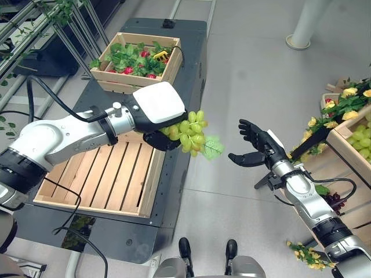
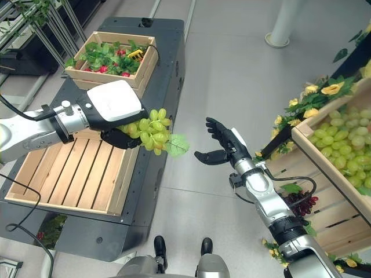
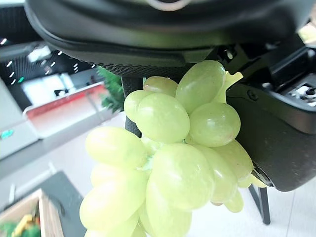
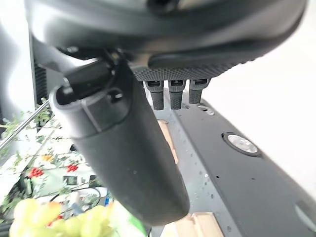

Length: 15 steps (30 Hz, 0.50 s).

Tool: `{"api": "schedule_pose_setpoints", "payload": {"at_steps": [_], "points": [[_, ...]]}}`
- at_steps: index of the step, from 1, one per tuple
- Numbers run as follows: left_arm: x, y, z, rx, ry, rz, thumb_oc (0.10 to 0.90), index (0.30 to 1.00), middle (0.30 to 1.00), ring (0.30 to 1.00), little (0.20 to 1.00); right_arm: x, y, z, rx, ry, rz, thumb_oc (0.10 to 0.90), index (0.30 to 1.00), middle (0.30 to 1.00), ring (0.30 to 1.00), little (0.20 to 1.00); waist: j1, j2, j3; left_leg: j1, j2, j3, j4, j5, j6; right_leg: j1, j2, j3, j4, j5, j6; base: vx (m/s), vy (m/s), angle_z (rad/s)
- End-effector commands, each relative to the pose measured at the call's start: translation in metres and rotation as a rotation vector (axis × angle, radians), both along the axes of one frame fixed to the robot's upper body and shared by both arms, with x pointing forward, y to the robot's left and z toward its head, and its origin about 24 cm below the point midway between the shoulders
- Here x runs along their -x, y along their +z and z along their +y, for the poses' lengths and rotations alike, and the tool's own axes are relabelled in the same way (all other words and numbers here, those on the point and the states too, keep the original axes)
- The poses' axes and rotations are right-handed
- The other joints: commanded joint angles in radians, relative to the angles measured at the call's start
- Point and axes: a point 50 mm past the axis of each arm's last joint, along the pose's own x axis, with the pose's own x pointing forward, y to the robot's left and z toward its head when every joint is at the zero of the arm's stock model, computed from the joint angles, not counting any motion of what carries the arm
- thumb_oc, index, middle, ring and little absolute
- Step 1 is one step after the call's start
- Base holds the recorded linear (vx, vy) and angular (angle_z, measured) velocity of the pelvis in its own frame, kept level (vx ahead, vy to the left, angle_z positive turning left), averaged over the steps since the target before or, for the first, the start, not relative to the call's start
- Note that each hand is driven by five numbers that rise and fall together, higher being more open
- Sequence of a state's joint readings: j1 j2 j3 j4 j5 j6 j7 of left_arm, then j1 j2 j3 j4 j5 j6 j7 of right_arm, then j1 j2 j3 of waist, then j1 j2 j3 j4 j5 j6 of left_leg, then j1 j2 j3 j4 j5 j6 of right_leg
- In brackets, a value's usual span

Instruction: Pick up the fruits from the basket on one side to the basket on the other side

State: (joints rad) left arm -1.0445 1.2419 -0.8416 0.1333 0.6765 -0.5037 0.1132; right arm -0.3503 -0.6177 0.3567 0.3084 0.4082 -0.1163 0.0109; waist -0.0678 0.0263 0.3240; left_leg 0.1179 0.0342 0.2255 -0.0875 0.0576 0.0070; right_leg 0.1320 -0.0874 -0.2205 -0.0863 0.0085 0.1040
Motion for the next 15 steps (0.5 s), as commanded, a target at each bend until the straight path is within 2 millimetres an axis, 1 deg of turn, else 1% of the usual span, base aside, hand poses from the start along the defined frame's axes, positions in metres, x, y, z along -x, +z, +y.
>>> {"api": "schedule_pose_setpoints", "payload": {"at_steps": [1, 2, 4, 6, 8, 9, 12, 13, 15], "points": [[-0.006, 0.044, -0.012, 0.066, -0.032, -0.177, 0.4, 0.3, 0.3, 0.3, 0.3, -0.007, 0.024, -0.006, -0.083, 0.04, -0.042, 0.8, 0.9, 0.9, 0.9, 0.9, -0.01, 0.026, -0.235, 0.015, -0.008, -0.024, 0.003, -0.117, -0.036, -0.003, 0.018, -0.013, 0.031, -0.063, -0.021, 0.0, -0.025, -0.18], [-0.006, 0.045, -0.014, 0.061, -0.037, -0.179, 0.4, 0.3, 0.3, 0.3, 0.3, -0.007, 0.023, -0.006, -0.092, 0.05, -0.033, 0.8, 0.9, 0.9, 0.9, 0.9, -0.01, 0.025, -0.235, 0.015, -0.007, -0.023, 0.004, -0.117, -0.037, -0.002, 0.018, -0.012, 0.031, -0.063, -0.021, 0.0, -0.027, -0.23], [-0.007, 0.048, -0.026, 0.009, -0.072, -0.194, 0.4, 0.3, 0.3, 0.3, 0.3, -0.007, 0.016, 0.002, -0.181, 0.125, 0.062, 0.8, 0.9, 0.9, 0.9, 0.9, -0.018, 0.023, -0.238, 0.024, -0.005, -0.017, 0.007, -0.12, -0.038, 0.004, 0.019, -0.009, 0.032, -0.064, -0.02, 0.01, -0.038, -0.19], [-0.007, 0.048, -0.03, -0.017, -0.089, -0.199, 0.4, 0.3, 0.3, 0.3, 0.3, -0.006, 0.013, 0.005, -0.215, 0.152, 0.096, 0.8, 0.9, 0.9, 0.9, 0.9, -0.021, 0.022, -0.239, 0.027, -0.004, -0.015, 0.008, -0.121, -0.038, 0.006, 0.019, -0.009, 0.033, -0.065, -0.019, 0.01, -0.033, -0.07], [-0.007, 0.048, -0.038, -0.057, -0.117, -0.209, 0.4, 0.3, 0.3, 0.3, 0.3, -0.006, 0.009, 0.009, -0.249, 0.184, 0.13, 0.8, 0.9, 0.9, 0.9, 0.9, -0.025, 0.022, -0.242, 0.03, -0.003, -0.012, 0.007, -0.122, -0.04, 0.007, 0.019, -0.008, 0.031, -0.063, -0.017, 0.01, -0.04, -0.08], [-0.008, 0.046, -0.045, -0.1, -0.142, -0.219, 0.4, 0.3, 0.3, 0.3, 0.3, -0.007, 0.008, 0.014, -0.273, 0.199, 0.141, 0.8, 0.9, 0.9, 0.9, 0.9, -0.028, 0.022, -0.243, 0.033, -0.002, -0.012, 0.006, -0.122, -0.04, 0.009, 0.02, -0.006, 0.029, -0.062, -0.016, 0.01, -0.041, -0.05], [-0.007, 0.044, -0.054, -0.154, -0.191, -0.235, 0.4, 0.3, 0.3, 0.3, 0.3, -0.009, 0.011, 0.019, -0.3, 0.219, 0.147, 0.8, 0.9, 0.9, 0.9, 0.9, -0.031, 0.02, -0.244, 0.036, 0.0, -0.011, 0.005, -0.122, -0.041, 0.011, 0.02, -0.006, 0.027, -0.06, -0.014, 0.01, -0.034, -0.1], [-0.005, 0.042, -0.06, -0.188, -0.233, -0.25, 0.4, 0.3, 0.3, 0.3, 0.3, -0.01, 0.012, 0.023, -0.317, 0.237, 0.151, 0.8, 0.9, 0.9, 0.9, 0.9, -0.032, 0.02, -0.247, 0.037, -0.001, -0.012, 0.003, -0.121, -0.042, 0.011, 0.02, -0.005, 0.024, -0.058, -0.013, 0.01, -0.035, -0.15], [-0.003, 0.04, -0.063, -0.209, -0.261, -0.257, 0.4, 0.3, 0.3, 0.3, 0.3, -0.011, 0.013, 0.027, -0.326, 0.251, 0.154, 0.8, 0.9, 0.9, 0.9, 0.9, -0.033, 0.02, -0.247, 0.038, -0.001, -0.012, 0.003, -0.122, -0.042, 0.012, 0.021, -0.005, 0.024, -0.058, -0.012, 0.01, -0.025, -0.06]]}}
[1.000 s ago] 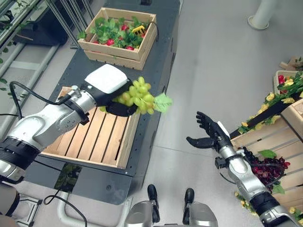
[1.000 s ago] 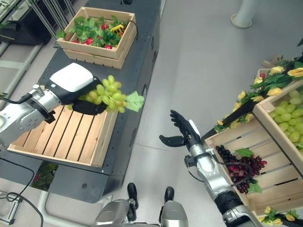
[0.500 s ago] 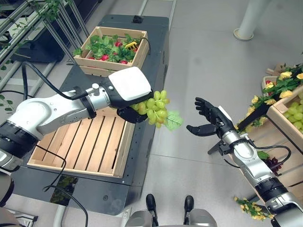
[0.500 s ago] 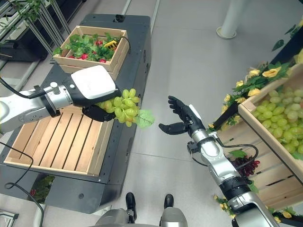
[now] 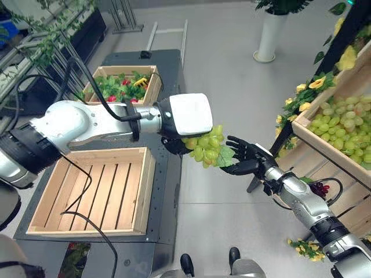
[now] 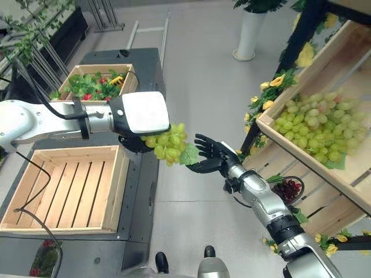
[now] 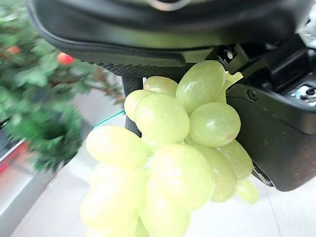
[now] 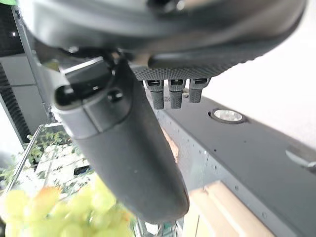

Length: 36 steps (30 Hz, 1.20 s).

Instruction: Pick up the fruits from the basket on one side to the basket on the other side

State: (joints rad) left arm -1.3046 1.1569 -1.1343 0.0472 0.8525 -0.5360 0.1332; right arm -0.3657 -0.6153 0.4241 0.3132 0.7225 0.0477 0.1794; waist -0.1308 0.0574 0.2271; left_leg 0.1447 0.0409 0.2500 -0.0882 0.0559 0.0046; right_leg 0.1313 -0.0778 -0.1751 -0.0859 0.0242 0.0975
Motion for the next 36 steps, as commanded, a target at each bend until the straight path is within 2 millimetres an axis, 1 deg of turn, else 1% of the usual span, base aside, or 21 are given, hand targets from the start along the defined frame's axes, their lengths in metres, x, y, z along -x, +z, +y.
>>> {"api": "schedule_pose_setpoints", "payload": {"at_steps": [1, 2, 5, 7, 12, 17, 19, 21, 23, 26, 29, 31, 36], "points": [[-0.009, 0.047, -0.011, 0.088, -0.075, -0.181, 0.4, 0.3, 0.3, 0.3, 0.3, -0.017, 0.037, 0.014, -0.099, 0.083, -0.128, 0.8, 0.9, 0.9, 0.9, 0.9, 0.031, -0.011, -0.152, 0.012, -0.008, -0.037, 0.003, -0.12, -0.039, 0.013, 0.011, -0.05, 0.022, -0.073, -0.005, 0.01, -0.038, -0.02], [-0.007, 0.045, -0.014, 0.078, -0.118, -0.184, 0.4, 0.3, 0.3, 0.3, 0.3, -0.018, 0.038, 0.018, -0.117, 0.099, -0.121, 0.8, 0.9, 0.9, 0.9, 0.9, 0.032, -0.013, -0.154, 0.012, -0.008, -0.038, 0.002, -0.121, -0.038, 0.013, 0.012, -0.05, 0.02, -0.073, -0.006, 0.01, -0.035, -0.03], [-0.003, 0.044, -0.019, 0.073, -0.16, -0.182, 0.4, 0.3, 0.3, 0.3, 0.3, -0.02, 0.039, 0.024, -0.134, 0.104, -0.113, 0.8, 0.9, 0.9, 0.9, 0.9, 0.035, -0.013, -0.157, 0.012, -0.008, -0.042, 0.002, -0.121, -0.038, 0.014, 0.013, -0.051, 0.019, -0.073, -0.007, 0.0, -0.011, -0.01], [0.003, 0.041, -0.024, 0.05, -0.21, -0.182, 0.4, 0.3, 0.3, 0.3, 0.3, -0.021, 0.04, 0.032, -0.162, 0.117, -0.102, 0.8, 0.9, 0.9, 0.9, 0.9, 0.041, -0.013, -0.158, 0.011, -0.007, -0.047, 0.002, -0.121, -0.037, 0.015, 0.014, -0.053, 0.021, -0.076, -0.009, 0.0, 0.0, 0.0], [0.008, 0.03, -0.024, 0.012, -0.284, -0.173, 0.4, 0.3, 0.3, 0.3, 0.3, -0.022, 0.042, 0.044, -0.189, 0.145, -0.091, 0.8, 0.9, 0.9, 0.9, 0.9, 0.051, -0.015, -0.158, 0.011, -0.006, -0.055, 0.003, -0.122, -0.036, 0.019, 0.015, -0.058, 0.022, -0.08, -0.012, 0.0, 0.0, 0.0], [0.012, 0.027, -0.028, -0.004, -0.323, -0.164, 0.4, 0.3, 0.3, 0.3, 0.3, -0.023, 0.045, 0.052, -0.222, 0.172, -0.083, 0.8, 0.9, 0.9, 0.9, 0.9, 0.057, -0.017, -0.16, 0.01, -0.005, -0.061, 0.003, -0.121, -0.036, 0.021, 0.015, -0.062, 0.021, -0.079, -0.013, 0.0, 0.0, 0.0], [0.013, 0.026, -0.031, -0.005, -0.34, -0.171, 0.4, 0.3, 0.3, 0.3, 0.3, -0.022, 0.045, 0.061, -0.271, 0.212, -0.051, 0.8, 0.9, 0.9, 0.9, 0.9, 0.062, -0.019, -0.162, 0.009, -0.005, -0.065, 0.003, -0.119, -0.037, 0.022, 0.015, -0.065, 0.021, -0.081, -0.014, 0.0, 0.0, 0.0], [0.013, 0.025, -0.031, -0.008, -0.342, -0.173, 0.4, 0.3, 0.3, 0.3, 0.3, -0.021, 0.043, 0.064, -0.298, 0.232, -0.033, 0.8, 0.9, 0.9, 0.9, 0.9, 0.064, -0.019, -0.163, 0.009, -0.004, -0.066, 0.002, -0.118, -0.037, 0.023, 0.015, -0.067, 0.019, -0.081, -0.014, 0.0, 0.0, 0.0], [0.013, 0.022, -0.03, -0.02, -0.345, -0.183, 0.4, 0.3, 0.3, 0.3, 0.3, -0.016, 0.04, 0.073, -0.374, 0.308, 0.022, 0.8, 0.9, 0.9, 0.9, 0.9, 0.069, -0.021, -0.164, 0.006, -0.004, -0.07, 0.001, -0.116, -0.038, 0.024, 0.016, -0.071, 0.018, -0.081, -0.016, 0.0, 0.0, 0.0], [0.012, 0.021, -0.03, -0.035, -0.34, -0.19, 0.4, 0.3, 0.3, 0.3, 0.3, -0.011, 0.039, 0.079, -0.404, 0.363, 0.055, 0.8, 0.9, 0.9, 0.9, 0.9, 0.072, -0.024, -0.165, 0.003, -0.003, -0.073, 0.001, -0.114, -0.038, 0.023, 0.015, -0.075, 0.018, -0.081, -0.016, 0.0, 0.0, 0.0], [0.01, 0.019, -0.027, -0.06, -0.314, -0.194, 0.4, 0.3, 0.3, 0.3, 0.3, -0.01, 0.038, 0.078, -0.382, 0.377, 0.066, 0.8, 0.9, 0.9, 0.9, 0.9, 0.075, -0.027, -0.165, 0.003, -0.002, -0.078, 0.001, -0.113, -0.039, 0.025, 0.014, -0.079, 0.015, -0.079, -0.015, 0.0, 0.0, 0.0], [0.008, 0.019, -0.023, -0.074, -0.291, -0.195, 0.4, 0.3, 0.3, 0.3, 0.3, -0.01, 0.038, 0.074, -0.361, 0.377, 0.068, 0.8, 0.9, 0.9, 0.9, 0.9, 0.076, -0.029, -0.166, 0.001, -0.002, -0.079, 0.001, -0.112, -0.039, 0.024, 0.013, -0.081, 0.014, -0.078, -0.014, 0.0, 0.0, 0.0], [0.002, 0.024, -0.005, -0.11, -0.208, -0.206, 0.4, 0.3, 0.3, 0.3, 0.3, -0.007, 0.036, 0.052, -0.282, 0.393, 0.097, 0.8, 0.9, 0.9, 0.9, 0.9, 0.071, -0.032, -0.165, -0.002, -0.001, -0.074, 0.001, -0.109, -0.041, 0.022, 0.012, -0.083, 0.011, -0.073, -0.011, 0.0, 0.0, 0.0]]}}
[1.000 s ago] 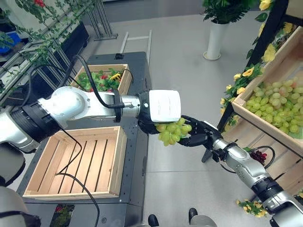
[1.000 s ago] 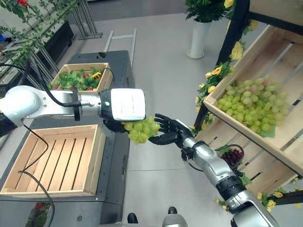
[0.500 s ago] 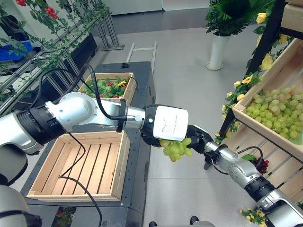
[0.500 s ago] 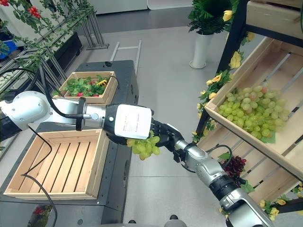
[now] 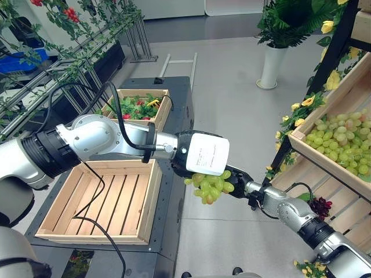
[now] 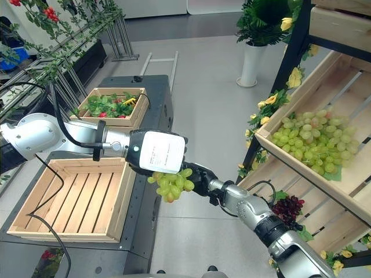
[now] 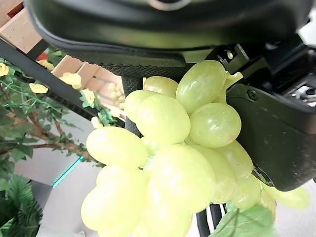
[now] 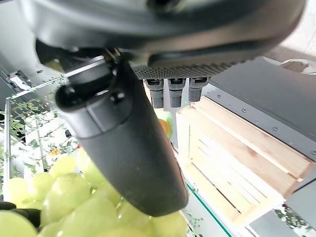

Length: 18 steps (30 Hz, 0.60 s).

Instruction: Pick up the fruits from the basket on one side to the basket on the other side

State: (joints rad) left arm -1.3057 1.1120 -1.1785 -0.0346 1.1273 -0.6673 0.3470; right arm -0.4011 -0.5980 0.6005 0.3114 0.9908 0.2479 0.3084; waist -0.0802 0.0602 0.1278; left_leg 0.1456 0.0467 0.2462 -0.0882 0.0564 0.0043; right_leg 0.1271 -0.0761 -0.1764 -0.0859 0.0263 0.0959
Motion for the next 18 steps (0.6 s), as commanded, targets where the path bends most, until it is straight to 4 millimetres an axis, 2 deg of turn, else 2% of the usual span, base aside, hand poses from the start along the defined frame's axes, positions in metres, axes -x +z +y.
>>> {"api": "schedule_pose_setpoints", "payload": {"at_steps": [1, 9, 18], "points": [[-0.022, 0.052, 0.019, 0.074, 0.136, -0.173, 0.4, 0.3, 0.3, 0.3, 0.3, -0.025, 0.065, 0.002, -0.122, 0.116, -0.23, 0.8, 0.9, 0.9, 0.9, 0.9, 0.019, -0.036, -0.064, -0.003, -0.006, -0.068, 0.001, -0.109, -0.041, 0.026, 0.01, -0.082, 0.009, -0.073, -0.009, 0.0, 0.0, 0.0], [-0.027, 0.056, 0.043, 0.04, 0.205, -0.191, 0.4, 0.3, 0.3, 0.3, 0.3, -0.023, 0.078, -0.019, -0.092, 0.179, -0.262, 0.8, 0.9, 0.9, 0.9, 0.9, 0.016, -0.041, -0.053, -0.004, -0.004, -0.067, 0.001, -0.106, -0.043, 0.025, 0.01, -0.081, 0.007, -0.067, -0.008, 0.0, 0.0, 0.0], [-0.026, 0.055, 0.059, 0.032, 0.216, -0.192, 0.4, 0.3, 0.3, 0.3, 0.3, -0.019, 0.085, -0.025, -0.113, 0.229, -0.265, 0.8, 0.9, 0.9, 0.9, 0.9, 0.016, -0.044, -0.053, -0.001, -0.002, -0.067, 0.001, -0.106, -0.043, 0.029, 0.01, -0.079, 0.004, -0.067, -0.007, 0.0, 0.0, 0.0]]}}
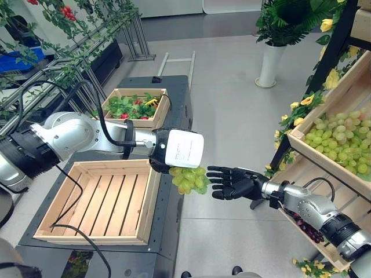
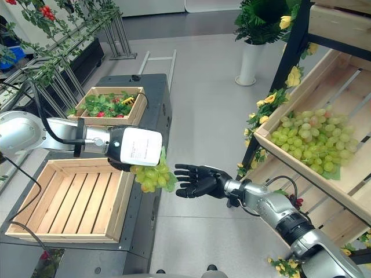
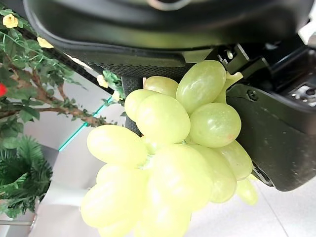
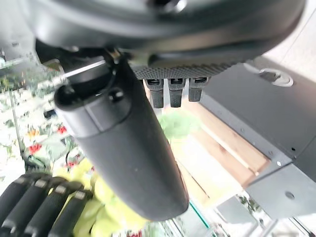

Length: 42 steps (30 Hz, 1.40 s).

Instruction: Pick up the fruits from the basket on one side to the basket on the other side

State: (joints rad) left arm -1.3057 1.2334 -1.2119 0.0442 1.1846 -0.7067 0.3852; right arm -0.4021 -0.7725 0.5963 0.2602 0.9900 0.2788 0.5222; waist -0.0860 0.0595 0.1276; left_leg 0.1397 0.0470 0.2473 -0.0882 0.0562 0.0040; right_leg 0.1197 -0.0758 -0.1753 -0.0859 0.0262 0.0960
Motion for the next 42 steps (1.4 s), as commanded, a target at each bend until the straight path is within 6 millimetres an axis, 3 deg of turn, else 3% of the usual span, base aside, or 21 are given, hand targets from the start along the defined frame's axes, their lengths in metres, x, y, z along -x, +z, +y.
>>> {"api": "schedule_pose_setpoints", "payload": {"at_steps": [1, 15, 26, 34, 42], "points": [[-0.016, 0.057, 0.014, 0.109, 0.058, -0.196, 0.4, 0.3, 0.3, 0.3, 0.3, -0.024, 0.067, 0.01, -0.183, 0.083, -0.222, 0.8, 0.9, 0.9, 0.9, 0.9, 0.022, -0.043, -0.052, 0.005, -0.002, -0.068, 0.001, -0.105, -0.043, 0.037, 0.01, -0.079, 0.004, -0.067, -0.007, 0.0, 0.0, 0.0], [-0.015, 0.054, 0.003, 0.209, -0.037, -0.159, 0.4, 0.3, 0.3, 0.3, 0.3, -0.02, 0.054, 0.034, -0.297, 0.106, -0.158, 0.8, 0.9, 0.9, 0.9, 0.9, 0.028, -0.04, -0.054, 0.004, -0.001, -0.079, 0.001, -0.105, -0.045, 0.04, 0.009, -0.08, 0.0, -0.068, -0.007, 0.0, 0.0, 0.0], [-0.015, 0.038, -0.011, 0.209, -0.086, -0.09, 0.4, 0.3, 0.3, 0.3, 0.3, -0.028, 0.067, 0.066, -0.358, 0.116, -0.201, 0.8, 0.9, 0.9, 0.9, 0.9, 0.033, -0.037, -0.05, 0.007, -0.001, -0.087, 0.001, -0.104, -0.044, 0.042, 0.009, -0.079, 0.003, -0.072, -0.01, 0.0, 0.0, 0.0], [-0.023, 0.02, -0.015, 0.16, -0.082, -0.055, 0.4, 0.3, 0.3, 0.3, 0.3, -0.027, 0.085, 0.1, -0.458, 0.182, -0.198, 0.8, 0.9, 0.9, 0.9, 0.9, 0.034, -0.036, -0.051, 0.008, -0.002, -0.091, 0.001, -0.105, -0.043, 0.045, 0.01, -0.074, 0.0, -0.073, -0.012, 0.0, 0.0, 0.0], [-0.03, 0.015, -0.022, 0.199, -0.082, -0.055, 0.4, 0.3, 0.3, 0.3, 0.3, -0.019, 0.08, 0.123, -0.532, 0.219, -0.095, 0.8, 0.9, 0.9, 0.9, 0.9, 0.032, -0.036, -0.054, 0.006, 0.0, -0.092, 0.001, -0.103, -0.042, 0.043, 0.011, -0.07, 0.003, -0.076, -0.013, 0.0, 0.0, 0.0]]}}
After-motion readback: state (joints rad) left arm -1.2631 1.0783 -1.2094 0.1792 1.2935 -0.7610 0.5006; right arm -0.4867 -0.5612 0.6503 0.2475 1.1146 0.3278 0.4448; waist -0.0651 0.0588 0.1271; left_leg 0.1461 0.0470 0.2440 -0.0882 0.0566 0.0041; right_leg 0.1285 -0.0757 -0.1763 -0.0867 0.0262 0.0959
